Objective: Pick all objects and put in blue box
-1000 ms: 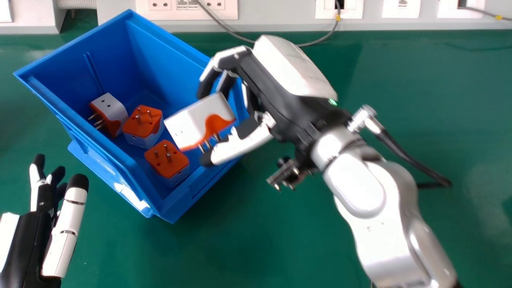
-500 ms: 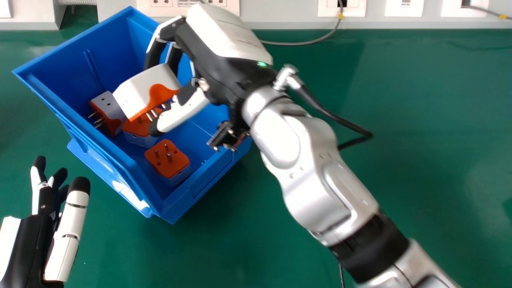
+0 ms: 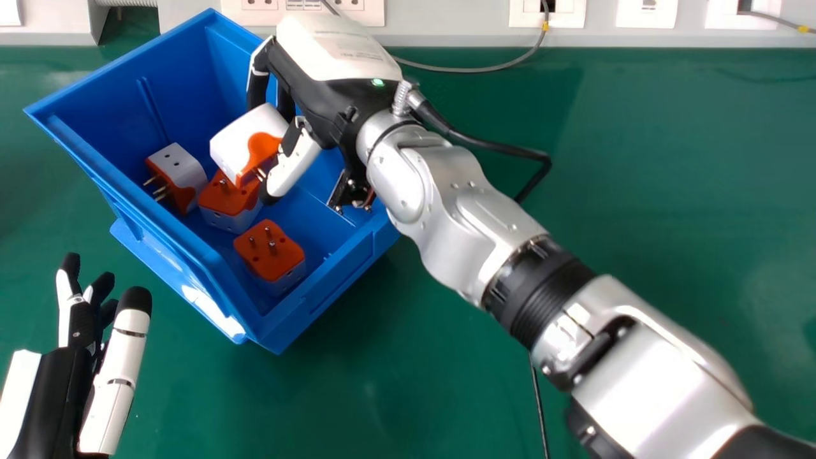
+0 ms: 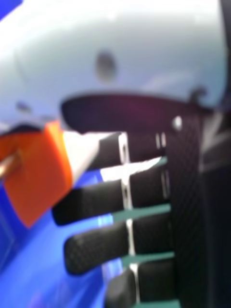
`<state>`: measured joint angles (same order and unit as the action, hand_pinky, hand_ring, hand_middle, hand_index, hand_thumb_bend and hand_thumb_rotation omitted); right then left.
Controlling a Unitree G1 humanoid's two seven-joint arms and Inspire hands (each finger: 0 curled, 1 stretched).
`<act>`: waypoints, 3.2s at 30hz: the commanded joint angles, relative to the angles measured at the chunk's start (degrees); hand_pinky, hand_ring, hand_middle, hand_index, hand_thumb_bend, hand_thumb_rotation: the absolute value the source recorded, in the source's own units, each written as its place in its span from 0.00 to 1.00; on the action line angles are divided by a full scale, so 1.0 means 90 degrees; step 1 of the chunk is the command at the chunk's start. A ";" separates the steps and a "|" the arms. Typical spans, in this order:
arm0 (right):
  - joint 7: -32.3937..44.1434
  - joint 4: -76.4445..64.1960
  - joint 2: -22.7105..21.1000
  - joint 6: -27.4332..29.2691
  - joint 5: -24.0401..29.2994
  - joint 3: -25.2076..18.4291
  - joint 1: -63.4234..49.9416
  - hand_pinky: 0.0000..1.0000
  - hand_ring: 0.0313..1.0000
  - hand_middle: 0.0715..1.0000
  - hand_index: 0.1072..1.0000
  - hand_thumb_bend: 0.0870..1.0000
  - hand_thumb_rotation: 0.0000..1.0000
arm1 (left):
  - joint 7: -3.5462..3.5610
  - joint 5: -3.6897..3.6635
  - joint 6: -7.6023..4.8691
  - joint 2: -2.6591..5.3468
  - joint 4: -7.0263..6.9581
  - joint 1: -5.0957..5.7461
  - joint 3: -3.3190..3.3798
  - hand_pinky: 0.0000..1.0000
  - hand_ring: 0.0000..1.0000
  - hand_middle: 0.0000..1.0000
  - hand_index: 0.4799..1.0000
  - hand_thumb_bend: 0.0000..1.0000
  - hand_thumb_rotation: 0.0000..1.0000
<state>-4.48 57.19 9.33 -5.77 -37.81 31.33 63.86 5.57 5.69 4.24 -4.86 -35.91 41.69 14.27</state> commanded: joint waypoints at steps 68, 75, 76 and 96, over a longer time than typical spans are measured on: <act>0.0500 -0.6594 -0.1114 -0.0265 0.0559 -0.0353 -0.3424 0.76 0.90 0.94 0.89 0.60 0.38 | -0.0086 0.0058 0.0059 -0.0151 0.0183 -0.0523 -0.0056 0.90 0.96 0.98 0.99 0.44 0.97; 0.0684 -0.7750 -0.1659 0.0659 0.1485 -0.1029 -0.4965 0.80 0.92 0.96 0.91 0.47 0.44 | -0.0043 -0.0051 -0.0058 -0.0169 0.0327 -0.0536 0.0038 0.90 0.96 0.98 0.99 0.44 0.97; 0.0706 -0.7824 -0.1710 0.0770 0.1609 -0.1132 -0.5117 0.81 0.93 0.97 0.92 0.44 0.47 | -0.0045 -0.0062 -0.0067 -0.0171 0.0339 -0.0533 0.0045 0.90 0.96 0.98 0.99 0.44 0.97; 0.1419 -0.7968 -0.1898 0.0827 0.4237 -0.2839 -0.7313 1.00 1.00 1.00 1.00 0.38 0.99 | -0.0203 -0.0174 -0.0698 0.0003 0.0631 -0.0137 0.0230 0.91 0.96 0.98 1.00 0.40 0.98</act>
<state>7.97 -13.58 -8.25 2.39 -1.83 7.07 -1.79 4.47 4.44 -0.20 -5.10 -29.94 39.88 15.60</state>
